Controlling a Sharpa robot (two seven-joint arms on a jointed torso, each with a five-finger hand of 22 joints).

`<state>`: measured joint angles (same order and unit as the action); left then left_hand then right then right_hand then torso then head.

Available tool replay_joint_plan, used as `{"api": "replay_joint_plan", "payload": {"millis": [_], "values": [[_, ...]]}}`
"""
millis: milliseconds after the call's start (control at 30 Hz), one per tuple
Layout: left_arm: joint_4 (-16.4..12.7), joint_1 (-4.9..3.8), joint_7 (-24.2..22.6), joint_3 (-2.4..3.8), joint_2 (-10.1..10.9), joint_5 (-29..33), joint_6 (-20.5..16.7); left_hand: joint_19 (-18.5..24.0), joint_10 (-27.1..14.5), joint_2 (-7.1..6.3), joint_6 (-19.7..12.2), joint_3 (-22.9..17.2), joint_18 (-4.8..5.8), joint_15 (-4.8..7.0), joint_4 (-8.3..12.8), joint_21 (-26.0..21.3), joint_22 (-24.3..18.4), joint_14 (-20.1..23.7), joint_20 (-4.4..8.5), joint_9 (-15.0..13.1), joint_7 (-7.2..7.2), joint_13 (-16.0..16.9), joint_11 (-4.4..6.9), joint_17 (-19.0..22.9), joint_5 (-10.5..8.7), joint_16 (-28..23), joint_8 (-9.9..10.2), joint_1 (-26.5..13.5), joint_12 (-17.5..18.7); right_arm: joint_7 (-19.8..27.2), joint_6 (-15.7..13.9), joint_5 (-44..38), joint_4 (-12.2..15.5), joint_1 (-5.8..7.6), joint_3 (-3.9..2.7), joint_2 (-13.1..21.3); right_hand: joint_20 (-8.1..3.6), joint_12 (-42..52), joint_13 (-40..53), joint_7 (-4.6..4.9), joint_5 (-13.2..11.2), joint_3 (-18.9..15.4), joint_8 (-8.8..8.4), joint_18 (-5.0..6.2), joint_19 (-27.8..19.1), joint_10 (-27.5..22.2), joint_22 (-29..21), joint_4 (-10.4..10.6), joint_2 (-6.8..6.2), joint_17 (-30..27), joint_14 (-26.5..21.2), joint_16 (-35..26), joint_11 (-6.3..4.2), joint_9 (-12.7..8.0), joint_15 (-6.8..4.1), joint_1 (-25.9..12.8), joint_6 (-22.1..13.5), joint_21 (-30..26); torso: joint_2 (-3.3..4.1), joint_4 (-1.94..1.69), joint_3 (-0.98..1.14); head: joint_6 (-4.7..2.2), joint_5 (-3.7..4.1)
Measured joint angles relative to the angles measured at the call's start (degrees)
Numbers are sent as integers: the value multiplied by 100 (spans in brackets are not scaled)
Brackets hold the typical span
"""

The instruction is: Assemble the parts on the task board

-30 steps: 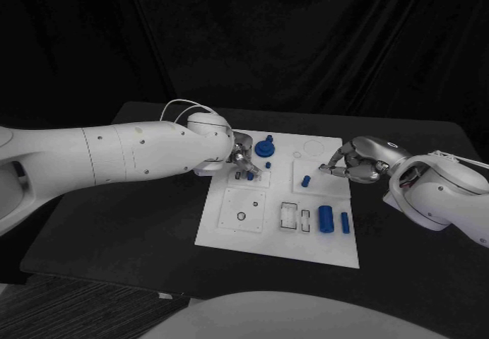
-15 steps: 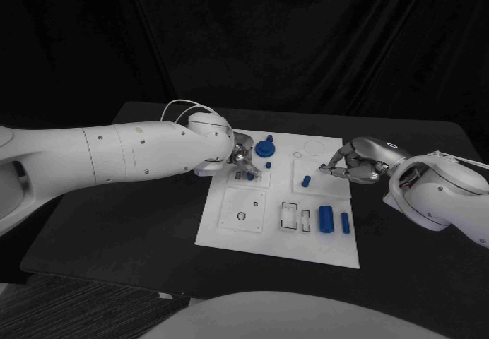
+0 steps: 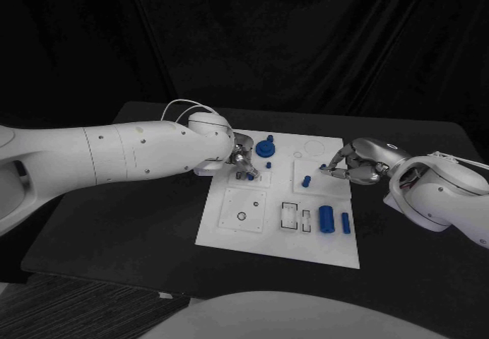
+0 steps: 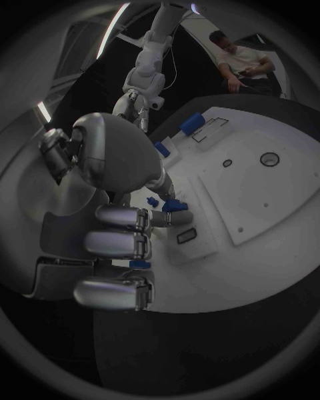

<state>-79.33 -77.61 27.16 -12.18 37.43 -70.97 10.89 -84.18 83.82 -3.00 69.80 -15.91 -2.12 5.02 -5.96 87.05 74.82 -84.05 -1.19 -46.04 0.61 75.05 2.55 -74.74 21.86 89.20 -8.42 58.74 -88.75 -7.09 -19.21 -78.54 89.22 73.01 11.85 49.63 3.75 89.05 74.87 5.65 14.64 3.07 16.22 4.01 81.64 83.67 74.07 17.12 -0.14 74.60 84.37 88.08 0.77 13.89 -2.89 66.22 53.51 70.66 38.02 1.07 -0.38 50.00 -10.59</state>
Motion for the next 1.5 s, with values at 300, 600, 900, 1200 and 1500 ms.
{"api": "replay_joint_plan", "payload": {"millis": [300,600,900,1200,1500], "values": [[8,0,-67,-1,-8,132,-25,0,22,-668,-19,-1850,0,0,739,-1,0,0,-1,-151,22,0,-23,0,-151,0,29,-501,0,-13,23,0,-13,-4,0,-13,-17,0,0,0,0,0,32,0,-18,26,0,0,0,0,0,0,27,7,0,0,0,-1,-1,-1,1,0,-18],[6,4,-138,-3,18,218,-143,0,22,-679,-37,-2031,0,0,905,-66,0,0,-2,-246,41,0,-23,0,-257,0,7,-634,0,-22,35,0,-34,-13,0,-29,-17,0,0,0,0,0,33,1,-18,27,0,0,59,0,-28,-1,27,13,28,59,0,-65,-1,1,1,0,-18],[-45,5,-238,-3,80,257,-383,0,21,-679,-40,-2094,-1,-1,969,-66,0,0,-2,-257,44,0,-23,0,-319,0,-12,-634,0,-37,44,0,-55,-31,0,-38,-20,0,0,0,0,0,33,2,-22,26,0,0,59,0,-28,-72,27,23,28,59,-1,-149,-1,1,1,0,-26],[-364,7,-445,-3,348,110,-1037,0,21,-679,-61,-2093,0,-1,972,-66,0,0,-2,-298,64,0,-23,0,-417,0,-12,-634,0,-43,42,0,-57,-41,0,-28,-27,0,0,11,0,0,65,3,-110,26,0,0,59,0,-28,-73,27,26,28,60,-11,-200,-1,3,0,0,-19],[-725,117,-632,-1,624,-471,-1901,0,21,-679,-60,-2152,0,-1,1027,-66,0,0,-2,-299,64,0,-24,0,-591,0,-12,-634,0,-43,20,0,-42,-43,0,14,-27,0,0,-20,0,0,65,3,-111,27,0,0,58,0,-28,-136,27,28,28,60,-81,-201,-1,2,-1,0,-34]]}}
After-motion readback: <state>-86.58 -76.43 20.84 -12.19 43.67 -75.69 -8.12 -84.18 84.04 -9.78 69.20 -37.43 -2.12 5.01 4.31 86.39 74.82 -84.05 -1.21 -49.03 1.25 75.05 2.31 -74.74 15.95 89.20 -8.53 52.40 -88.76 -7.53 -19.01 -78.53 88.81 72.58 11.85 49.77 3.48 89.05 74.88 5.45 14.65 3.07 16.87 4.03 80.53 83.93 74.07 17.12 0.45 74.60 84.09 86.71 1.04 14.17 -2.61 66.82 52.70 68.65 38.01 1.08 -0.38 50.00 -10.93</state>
